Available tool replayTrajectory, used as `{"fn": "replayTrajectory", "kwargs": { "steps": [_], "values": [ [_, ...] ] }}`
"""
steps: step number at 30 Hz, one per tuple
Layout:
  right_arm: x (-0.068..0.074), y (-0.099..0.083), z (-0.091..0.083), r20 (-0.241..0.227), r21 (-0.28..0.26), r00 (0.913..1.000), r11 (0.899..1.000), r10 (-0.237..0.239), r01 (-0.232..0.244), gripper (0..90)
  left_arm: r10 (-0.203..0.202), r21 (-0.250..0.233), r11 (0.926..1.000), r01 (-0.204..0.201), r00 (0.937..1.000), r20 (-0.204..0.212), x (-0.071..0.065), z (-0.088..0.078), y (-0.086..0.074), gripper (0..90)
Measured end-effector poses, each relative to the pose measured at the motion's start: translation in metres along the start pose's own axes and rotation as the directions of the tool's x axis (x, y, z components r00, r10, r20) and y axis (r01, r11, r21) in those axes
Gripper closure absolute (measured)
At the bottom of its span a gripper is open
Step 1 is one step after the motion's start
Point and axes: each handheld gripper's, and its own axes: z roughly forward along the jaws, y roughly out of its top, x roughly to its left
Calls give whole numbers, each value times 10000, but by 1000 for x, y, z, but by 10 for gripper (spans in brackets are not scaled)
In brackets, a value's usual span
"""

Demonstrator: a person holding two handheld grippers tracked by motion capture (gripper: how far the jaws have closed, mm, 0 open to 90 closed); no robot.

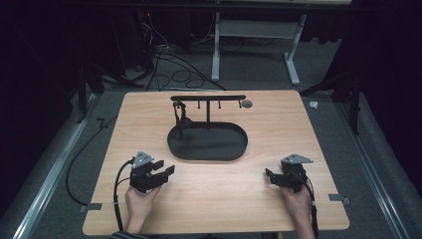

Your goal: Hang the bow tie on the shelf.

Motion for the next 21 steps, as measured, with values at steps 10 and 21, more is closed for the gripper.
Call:
{"fn": "replayTrajectory", "kwargs": {
  "steps": [10, 21],
  "values": [
    [0, 0, 0, 8, 16, 10000, 10000, 15, -15, 288, -28, 290, 9996, 28, 10000, 17, -2, 12, -10, 487],
    [0, 0, 0, 10, 4, 10000, 10000, -1, 1, 288, 287, 645, 9975, -280, 9995, -103, -11, 26, -17, 476]
  ]
}}
